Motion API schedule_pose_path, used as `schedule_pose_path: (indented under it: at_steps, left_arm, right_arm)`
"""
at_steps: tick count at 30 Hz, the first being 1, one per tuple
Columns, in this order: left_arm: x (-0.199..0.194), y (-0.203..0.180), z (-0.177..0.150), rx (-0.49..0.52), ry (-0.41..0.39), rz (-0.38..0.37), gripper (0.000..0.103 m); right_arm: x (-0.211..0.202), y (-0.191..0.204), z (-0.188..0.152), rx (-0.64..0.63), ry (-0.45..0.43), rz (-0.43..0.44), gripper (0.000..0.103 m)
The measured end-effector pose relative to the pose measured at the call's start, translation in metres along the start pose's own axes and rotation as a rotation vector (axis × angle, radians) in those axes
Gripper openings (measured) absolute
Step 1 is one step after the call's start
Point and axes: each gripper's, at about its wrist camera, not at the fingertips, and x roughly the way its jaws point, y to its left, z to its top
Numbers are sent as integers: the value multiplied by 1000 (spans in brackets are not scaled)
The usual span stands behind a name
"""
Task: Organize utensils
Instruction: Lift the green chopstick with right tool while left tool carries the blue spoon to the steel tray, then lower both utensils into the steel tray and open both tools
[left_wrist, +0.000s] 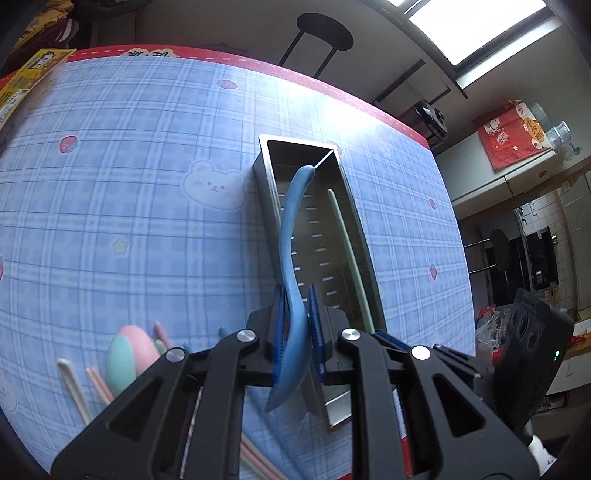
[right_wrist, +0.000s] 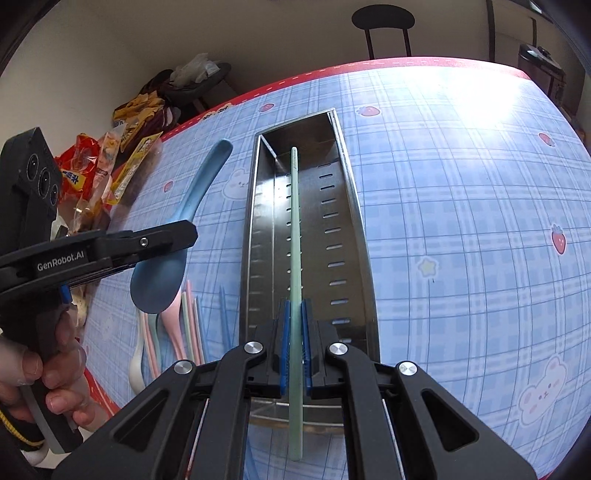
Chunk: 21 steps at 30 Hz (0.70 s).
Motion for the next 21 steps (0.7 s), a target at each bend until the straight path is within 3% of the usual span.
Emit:
schedule_pose_path:
  at_steps: [7, 21]
  left_arm:
    - [41, -10, 30, -111, 66, -51, 17]
    - [88, -19, 64, -170, 98, 2, 16]
  right_arm:
    - [16, -7, 15, 27, 15, -30, 7]
    - [36, -4, 33, 14, 30, -86, 8]
